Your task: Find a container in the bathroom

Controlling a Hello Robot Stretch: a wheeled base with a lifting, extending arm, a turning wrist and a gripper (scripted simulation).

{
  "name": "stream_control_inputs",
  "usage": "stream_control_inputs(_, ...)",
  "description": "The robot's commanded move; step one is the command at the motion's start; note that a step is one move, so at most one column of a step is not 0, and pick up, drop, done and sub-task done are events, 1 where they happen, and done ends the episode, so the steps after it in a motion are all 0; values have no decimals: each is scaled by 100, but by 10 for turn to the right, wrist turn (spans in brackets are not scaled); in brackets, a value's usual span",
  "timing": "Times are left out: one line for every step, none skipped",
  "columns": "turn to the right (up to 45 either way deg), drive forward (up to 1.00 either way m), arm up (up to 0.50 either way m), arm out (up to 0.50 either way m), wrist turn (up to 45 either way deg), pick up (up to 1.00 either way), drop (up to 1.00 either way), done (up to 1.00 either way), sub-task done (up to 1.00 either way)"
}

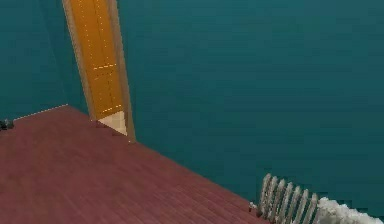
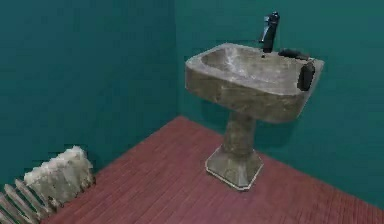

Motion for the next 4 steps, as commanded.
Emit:
stream_control_inputs(-450,0,0,0,0,0,0,0,0)
stream_control_inputs(-60,0,0,0,0,0,0,0,0)
stream_control_inputs(0,100,0,0,0,0,0,0,0)
stream_control_inputs(0,95,0,0,0,0,0,0,0)
